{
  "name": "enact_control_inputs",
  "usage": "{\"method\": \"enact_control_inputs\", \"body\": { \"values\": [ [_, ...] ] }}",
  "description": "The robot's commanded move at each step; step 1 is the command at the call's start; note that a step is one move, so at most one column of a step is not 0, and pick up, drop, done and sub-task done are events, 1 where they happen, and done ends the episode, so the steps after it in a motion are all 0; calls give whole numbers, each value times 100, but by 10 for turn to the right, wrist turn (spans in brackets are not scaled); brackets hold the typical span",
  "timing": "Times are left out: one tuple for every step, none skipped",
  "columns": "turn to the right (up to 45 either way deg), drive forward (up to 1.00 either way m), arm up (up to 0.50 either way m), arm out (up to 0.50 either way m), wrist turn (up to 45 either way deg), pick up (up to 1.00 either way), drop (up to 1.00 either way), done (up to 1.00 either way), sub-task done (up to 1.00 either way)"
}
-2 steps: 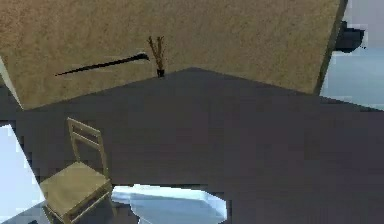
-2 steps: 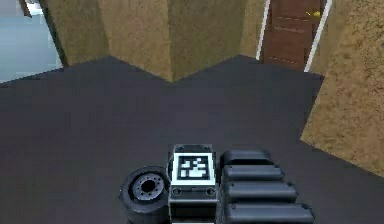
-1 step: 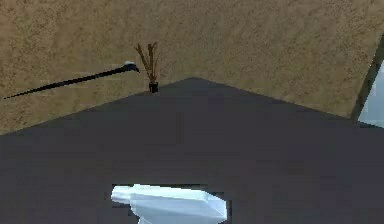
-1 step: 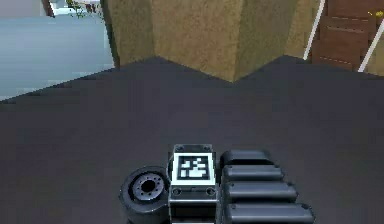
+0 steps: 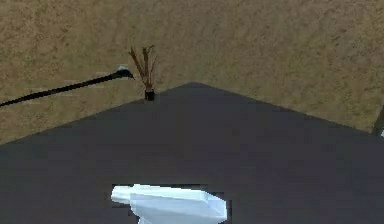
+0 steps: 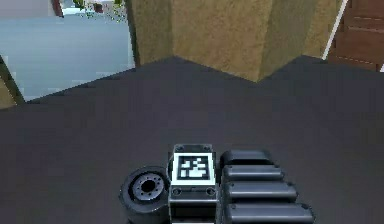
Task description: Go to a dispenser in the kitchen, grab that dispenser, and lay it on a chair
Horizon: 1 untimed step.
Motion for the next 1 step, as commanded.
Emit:
{"method": "enact_control_inputs", "body": {
  "values": [
    [-420,0,0,0,0,0,0,0,0]
  ]
}}
